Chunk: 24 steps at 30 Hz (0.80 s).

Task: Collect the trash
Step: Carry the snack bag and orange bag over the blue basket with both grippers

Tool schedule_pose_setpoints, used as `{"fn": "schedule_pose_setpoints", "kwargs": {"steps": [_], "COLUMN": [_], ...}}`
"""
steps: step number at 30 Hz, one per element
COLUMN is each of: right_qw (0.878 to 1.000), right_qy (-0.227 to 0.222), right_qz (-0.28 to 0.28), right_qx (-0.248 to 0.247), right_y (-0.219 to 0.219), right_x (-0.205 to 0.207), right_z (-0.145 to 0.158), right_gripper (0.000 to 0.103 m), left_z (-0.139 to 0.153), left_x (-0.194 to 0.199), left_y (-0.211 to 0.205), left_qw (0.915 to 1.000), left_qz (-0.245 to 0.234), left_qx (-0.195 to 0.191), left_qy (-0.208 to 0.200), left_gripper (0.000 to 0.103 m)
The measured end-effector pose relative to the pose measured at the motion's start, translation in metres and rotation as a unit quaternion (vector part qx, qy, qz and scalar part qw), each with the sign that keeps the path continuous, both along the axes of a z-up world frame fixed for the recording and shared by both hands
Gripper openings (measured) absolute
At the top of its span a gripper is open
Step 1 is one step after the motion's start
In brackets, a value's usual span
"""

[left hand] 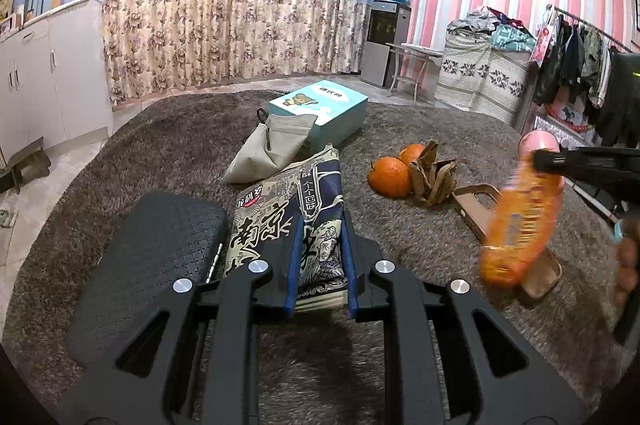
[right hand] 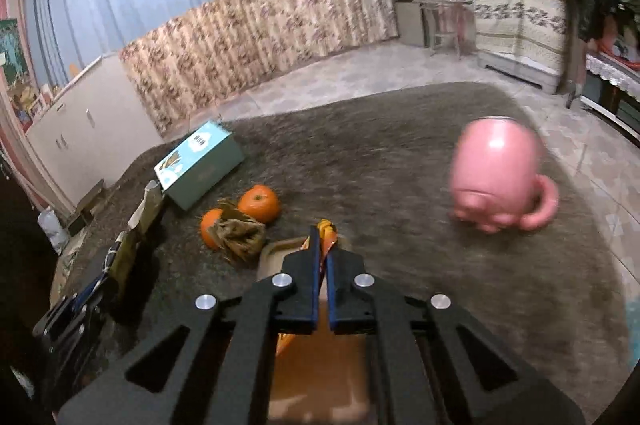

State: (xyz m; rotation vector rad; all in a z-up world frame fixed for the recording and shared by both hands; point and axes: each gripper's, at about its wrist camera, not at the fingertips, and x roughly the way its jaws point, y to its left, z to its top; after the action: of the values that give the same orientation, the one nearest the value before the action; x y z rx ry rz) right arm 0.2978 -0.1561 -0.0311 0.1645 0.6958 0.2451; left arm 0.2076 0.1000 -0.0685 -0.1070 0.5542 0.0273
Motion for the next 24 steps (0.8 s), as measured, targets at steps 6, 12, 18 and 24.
{"fn": "schedule_pose_setpoints", "kwargs": {"steps": [6, 12, 18, 24], "right_qw": [0.998, 0.988, 0.970, 0.951], "right_qy": [-0.037, -0.067, -0.080, -0.085], "right_qz": [-0.058, -0.136, -0.228, -0.296], "right_qx": [0.006, 0.007, 0.002, -0.018], "right_y": [-0.077, -0.157, -0.235, -0.289], "right_x": [-0.054, -0.114, -0.164, -0.181], "right_z": [0.027, 0.046, 0.043, 0.035], "right_gripper": [0.003, 0.003, 0.003, 0.003], "left_z": [0.017, 0.048, 0.078, 0.086], "left_x": [-0.010, -0.024, -0.038, -0.045], "left_y": [-0.026, -0.069, -0.137, -0.212], "left_qw": [0.9992, 0.9960, 0.9867, 0.9746], "left_qz": [-0.029, -0.078, -0.149, -0.216], "left_qx": [0.027, 0.036, 0.036, 0.018], "left_qy": [-0.004, -0.025, -0.053, -0.058], "left_gripper": [0.013, 0.013, 0.013, 0.013]}}
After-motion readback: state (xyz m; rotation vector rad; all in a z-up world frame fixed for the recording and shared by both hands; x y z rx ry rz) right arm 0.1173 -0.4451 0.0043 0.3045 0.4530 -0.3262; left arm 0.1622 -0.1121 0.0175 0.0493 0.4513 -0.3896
